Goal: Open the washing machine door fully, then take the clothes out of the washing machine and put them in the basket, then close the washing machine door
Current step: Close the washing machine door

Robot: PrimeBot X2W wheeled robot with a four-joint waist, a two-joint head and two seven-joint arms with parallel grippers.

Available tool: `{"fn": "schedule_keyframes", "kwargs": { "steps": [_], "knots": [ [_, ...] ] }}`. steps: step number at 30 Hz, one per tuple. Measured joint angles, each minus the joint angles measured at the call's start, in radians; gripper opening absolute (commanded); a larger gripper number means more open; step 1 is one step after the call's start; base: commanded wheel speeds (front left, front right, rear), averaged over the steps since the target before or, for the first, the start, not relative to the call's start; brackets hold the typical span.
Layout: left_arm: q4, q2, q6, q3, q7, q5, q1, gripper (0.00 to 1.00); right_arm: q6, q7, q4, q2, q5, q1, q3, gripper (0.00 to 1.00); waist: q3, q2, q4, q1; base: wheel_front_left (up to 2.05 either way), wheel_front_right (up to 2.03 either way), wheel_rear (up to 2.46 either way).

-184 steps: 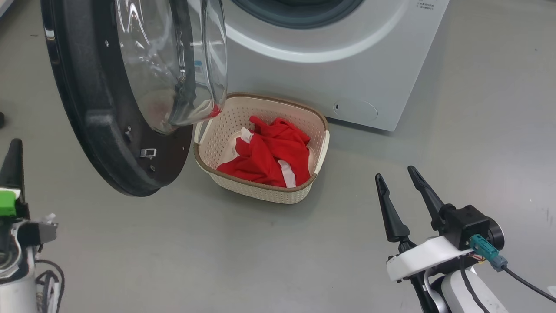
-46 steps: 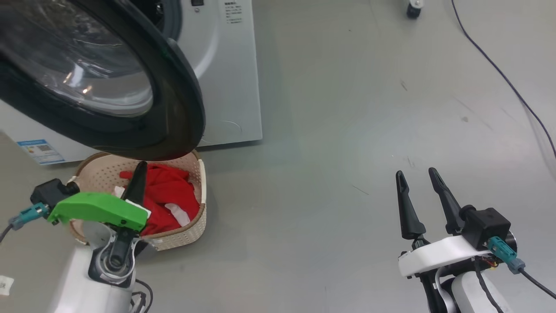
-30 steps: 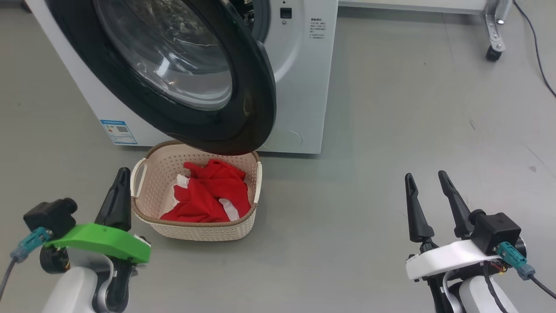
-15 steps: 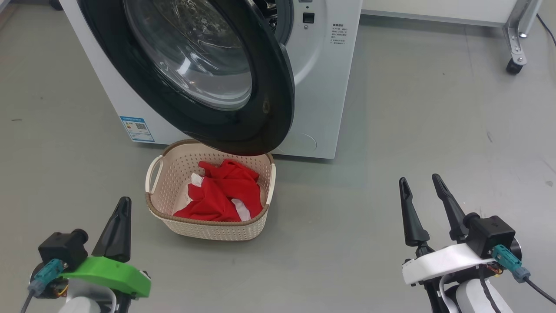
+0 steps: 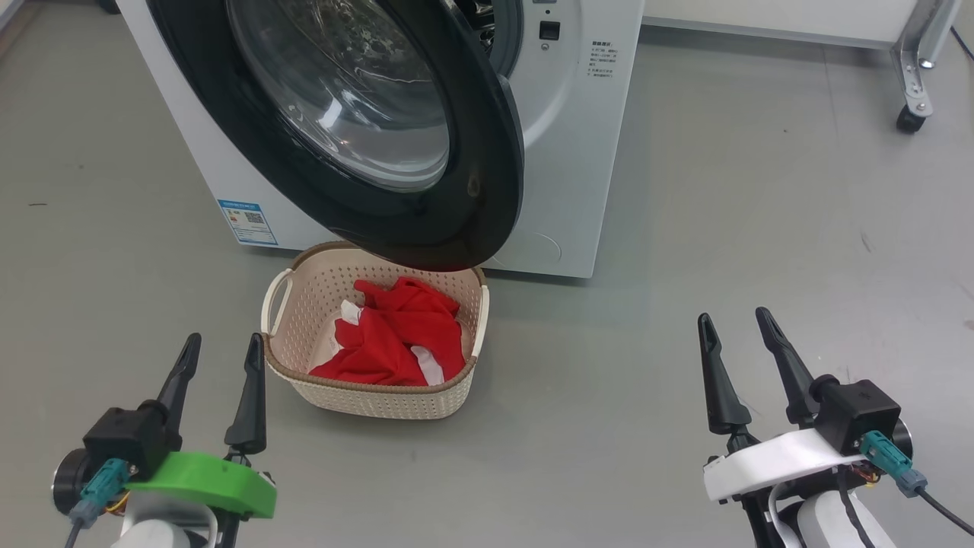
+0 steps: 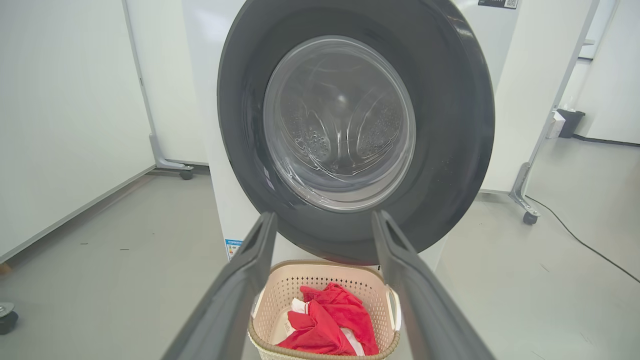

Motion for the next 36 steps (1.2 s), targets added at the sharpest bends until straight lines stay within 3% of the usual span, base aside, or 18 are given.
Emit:
{"fn": "schedule_keyframes", "kwargs": {
  "steps": [21,36],
  "knots": [
    [-0.041,-0.027,0.007,0.015,0.0,0.077,0.059,1.0,-0.01,0.0,0.005,0.005,-0.003,0.0,-0.002,1.0,0.006,0.0,-0.009,0.0,0.0,0.0,0.0],
    [-0.048,-0.046,-0.012,0.016,0.0,0.111,0.074,1.0,-0.01,0.0,0.006,0.006,-0.008,0.0,-0.007,1.0,-0.003,0.0,-0.021,0.0,0.0,0.0,0.0]
  ]
}}
